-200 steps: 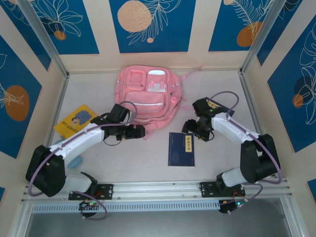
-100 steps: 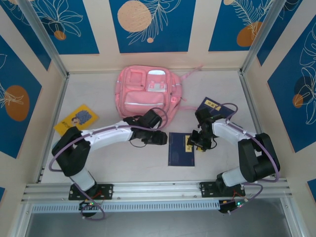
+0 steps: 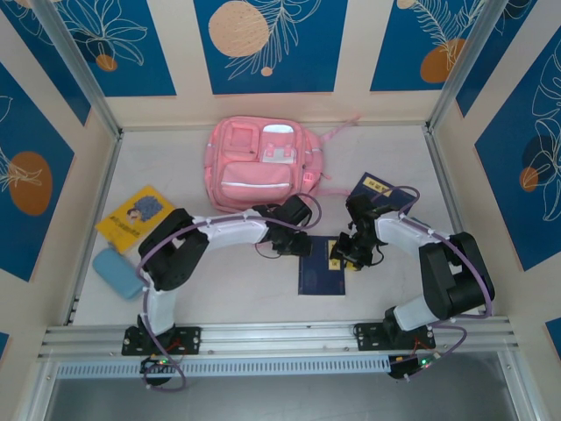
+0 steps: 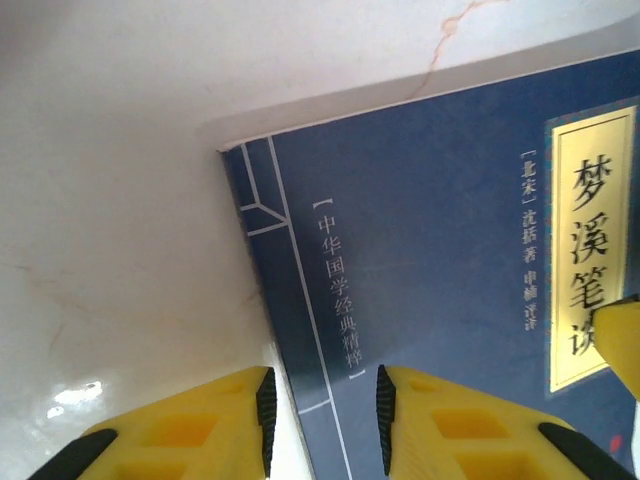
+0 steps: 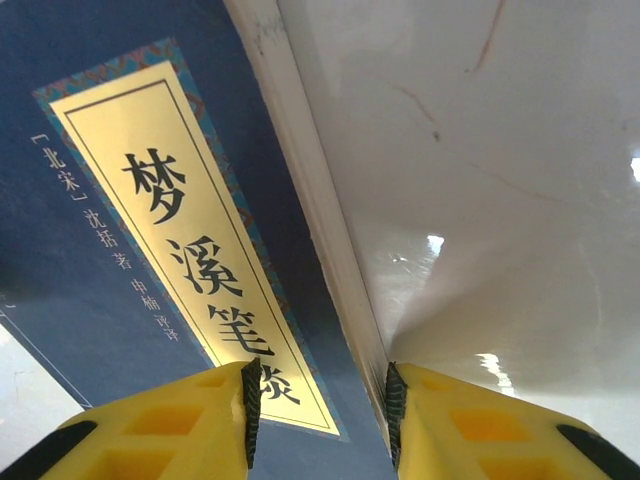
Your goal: Pack the student bag
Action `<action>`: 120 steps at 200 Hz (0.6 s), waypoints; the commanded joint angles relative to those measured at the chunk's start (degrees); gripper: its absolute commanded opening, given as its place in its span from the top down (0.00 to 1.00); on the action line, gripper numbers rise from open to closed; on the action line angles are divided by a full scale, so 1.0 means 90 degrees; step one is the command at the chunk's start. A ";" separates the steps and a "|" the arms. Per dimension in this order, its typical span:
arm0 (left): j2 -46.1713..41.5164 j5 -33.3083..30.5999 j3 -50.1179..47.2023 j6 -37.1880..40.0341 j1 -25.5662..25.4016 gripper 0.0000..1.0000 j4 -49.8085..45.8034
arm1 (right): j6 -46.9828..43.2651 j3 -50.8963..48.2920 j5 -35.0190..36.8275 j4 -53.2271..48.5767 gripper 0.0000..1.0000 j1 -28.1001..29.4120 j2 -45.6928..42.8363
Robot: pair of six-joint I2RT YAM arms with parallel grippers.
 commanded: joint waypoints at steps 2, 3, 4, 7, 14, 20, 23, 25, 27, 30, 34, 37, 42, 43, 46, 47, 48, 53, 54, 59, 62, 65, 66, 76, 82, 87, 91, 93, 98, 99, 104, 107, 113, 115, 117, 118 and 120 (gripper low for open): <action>0.0234 -0.0264 0.0329 0.0078 -0.0176 0.68 -0.0570 | -0.0107 -0.0088 -0.0230 0.0016 0.61 0.0029 0.0087; 0.0236 -0.0269 0.0333 0.0078 -0.0174 0.69 -0.0572 | -0.0109 -0.0091 -0.0230 0.0018 0.61 0.0030 0.0086; 0.0242 -0.0281 0.0334 0.0078 -0.0173 0.69 -0.0578 | -0.0111 -0.0092 -0.0230 0.0018 0.61 0.0031 0.0085; 0.0258 -0.0295 0.0341 0.0087 -0.0172 0.69 -0.0592 | -0.0107 -0.0093 -0.0230 0.0024 0.62 0.0028 0.0090; 0.0272 -0.0338 0.0351 0.0086 -0.0189 0.69 -0.0618 | -0.0112 -0.0102 -0.0240 0.0042 0.62 0.0029 0.0104; 0.0288 -0.0384 0.0369 0.0103 -0.0191 0.69 -0.0654 | -0.0109 -0.0108 -0.0269 0.0062 0.62 0.0023 0.0114; 0.0301 -0.0411 0.0382 0.0107 -0.0197 0.69 -0.0675 | -0.0108 -0.0105 -0.0282 0.0067 0.62 0.0025 0.0114; 0.0305 -0.0425 0.0391 0.0112 -0.0200 0.70 -0.0692 | -0.0111 -0.0108 -0.0280 0.0068 0.62 0.0023 0.0114; 0.0321 -0.0443 0.0406 0.0114 -0.0215 0.70 -0.0704 | -0.0112 -0.0099 -0.0287 0.0068 0.62 0.0022 0.0119; 0.0338 -0.0468 0.0425 0.0131 -0.0216 0.70 -0.0741 | -0.0119 -0.0095 -0.0306 0.0083 0.62 0.0029 0.0124; 0.0365 -0.0499 0.0455 0.0142 -0.0220 0.70 -0.0783 | -0.0117 -0.0096 -0.0333 0.0088 0.62 0.0022 0.0124; 0.0379 -0.0523 0.0478 0.0154 -0.0229 0.70 -0.0819 | -0.0115 -0.0091 -0.0358 0.0100 0.63 0.0023 0.0124; 0.0419 -0.0576 0.0523 0.0174 -0.0244 0.71 -0.0877 | -0.0131 -0.0089 -0.0409 0.0107 0.64 0.0024 0.0124; 0.0426 -0.0586 0.0527 0.0180 -0.0247 0.71 -0.0892 | -0.0131 -0.0091 -0.0417 0.0107 0.64 0.0028 0.0124; 0.0450 -0.0633 0.0556 0.0192 -0.0254 0.71 -0.0939 | -0.0131 -0.0084 -0.0445 0.0116 0.64 0.0030 0.0124; 0.0456 -0.0644 0.0563 0.0189 -0.0257 0.71 -0.0957 | -0.0132 -0.0084 -0.0460 0.0116 0.64 0.0026 0.0124; 0.0465 -0.0659 0.0572 0.0192 -0.0263 0.71 -0.0966 | -0.0132 -0.0084 -0.0477 0.0121 0.64 0.0029 0.0124; 0.0510 -0.0713 0.0610 0.0212 -0.0276 0.71 -0.1023 | -0.0141 -0.0065 -0.0540 0.0139 0.65 0.0022 0.0116; 0.0521 -0.0718 0.0615 0.0219 -0.0278 0.71 -0.1038 | -0.0141 -0.0065 -0.0556 0.0138 0.66 0.0022 0.0115; 0.0561 -0.0743 0.0638 0.0251 -0.0296 0.71 -0.1061 | -0.0150 -0.0043 -0.0644 0.0145 0.68 0.0015 0.0106; 0.0581 -0.0743 0.0647 0.0267 -0.0306 0.71 -0.1062 | -0.0151 -0.0025 -0.0691 0.0146 0.68 0.0015 0.0096; 0.0607 -0.0739 0.0651 0.0294 -0.0317 0.71 -0.1057 | -0.0144 -0.0014 -0.0747 0.0146 0.68 0.0020 0.0080; 0.0613 -0.0736 0.0654 0.0303 -0.0317 0.71 -0.1055 | -0.0138 -0.0014 -0.0757 0.0146 0.68 0.0021 0.0073; 0.0707 -0.0752 0.0696 0.0356 -0.0346 0.71 -0.1066 | -0.0097 0.0046 -0.0889 0.0111 0.69 0.0027 -0.0009; 0.0773 -0.0761 0.0714 0.0378 -0.0357 0.71 -0.1098 | -0.0063 0.0093 -0.0901 0.0058 0.69 0.0033 -0.0094; 0.0810 -0.0780 0.0726 0.0381 -0.0368 0.72 -0.1124 | -0.0050 0.0133 -0.0904 0.0009 0.70 0.0046 -0.0163; 0.0847 -0.0804 0.0727 0.0381 -0.0368 0.72 -0.1135 | -0.0029 0.0162 -0.0895 -0.0025 0.70 0.0059 -0.0223; 0.0857 -0.0814 0.0727 0.0381 -0.0374 0.72 -0.1139 | -0.0021 0.0176 -0.0890 -0.0043 0.70 0.0053 -0.0256; 0.0885 -0.0816 0.0719 0.0381 -0.0372 0.72 -0.1141 | 0.0008 0.0204 -0.0880 -0.0083 0.71 0.0053 -0.0336; 0.0889 -0.0818 0.0718 0.0376 -0.0374 0.72 -0.1141 | 0.0007 0.0212 -0.0878 -0.0086 0.71 0.0057 -0.0350; 0.0909 -0.0821 0.0714 0.0372 -0.0377 0.72 -0.1141 | 0.0023 0.0236 -0.0873 -0.0126 0.72 0.0052 -0.0400; 0.0919 -0.0829 0.0713 0.0371 -0.0377 0.72 -0.1132 | 0.0038 0.0252 -0.0866 -0.0143 0.73 0.0054 -0.0446; 0.0946 -0.0830 0.0707 0.0368 -0.0377 0.73 -0.1131 | 0.0061 0.0275 -0.0856 -0.0189 0.74 0.0061 -0.0503; 0.0950 -0.0830 0.0707 0.0366 -0.0377 0.73 -0.1131 | 0.0066 0.0277 -0.0848 -0.0196 0.75 0.0056 -0.0526; 0.0958 -0.0830 0.0707 0.0365 -0.0377 0.73 -0.1131 | 0.0072 0.0285 -0.0849 -0.0208 0.76 0.0055 -0.0536; 0.0965 -0.0826 0.0707 0.0359 -0.0377 0.73 -0.1131 | 0.0073 0.0282 -0.0852 -0.0212 0.76 0.0058 -0.0548; 0.0967 -0.0822 0.0707 0.0363 -0.0377 0.73 -0.1131 | 0.0086 0.0293 -0.0847 -0.0219 0.77 0.0062 -0.0561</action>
